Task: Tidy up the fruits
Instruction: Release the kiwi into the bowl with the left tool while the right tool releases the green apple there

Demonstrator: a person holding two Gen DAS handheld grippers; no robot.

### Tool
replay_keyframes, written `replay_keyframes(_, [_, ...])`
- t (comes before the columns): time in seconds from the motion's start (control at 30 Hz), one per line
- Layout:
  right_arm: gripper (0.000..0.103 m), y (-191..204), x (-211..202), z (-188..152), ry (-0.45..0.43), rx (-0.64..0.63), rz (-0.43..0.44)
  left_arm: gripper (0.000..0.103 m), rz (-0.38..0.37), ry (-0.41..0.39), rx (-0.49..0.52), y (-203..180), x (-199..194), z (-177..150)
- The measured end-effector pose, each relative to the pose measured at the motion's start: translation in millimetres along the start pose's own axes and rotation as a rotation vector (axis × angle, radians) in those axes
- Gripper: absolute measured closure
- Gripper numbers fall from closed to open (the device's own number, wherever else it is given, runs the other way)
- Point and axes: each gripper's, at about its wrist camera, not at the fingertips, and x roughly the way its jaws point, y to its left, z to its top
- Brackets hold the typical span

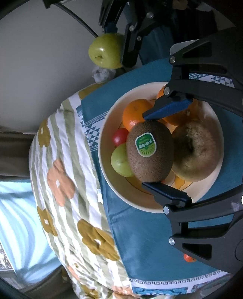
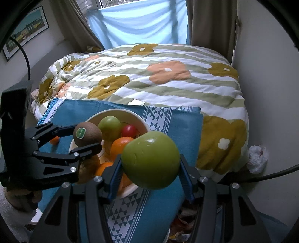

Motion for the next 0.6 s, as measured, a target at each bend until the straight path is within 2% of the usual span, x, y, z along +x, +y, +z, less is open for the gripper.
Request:
replay_keyframes(0.07, [0.051, 0, 1, 1, 0.000, 0.000, 0.001, 0.000, 0.005, -0.015, 0.000, 1, -5, 0])
replay_keyframes(0.13, [0.051, -1, 3, 2, 0.000, 0.002, 0.003, 0.000, 0.007, -0.040, -0.006, 6, -13, -1])
replay_keyframes(0.6, [0.051, 20, 21, 31, -0.012, -0.037, 0.054, 0.000, 0.105, -0.053, -0.111, 62, -60, -23])
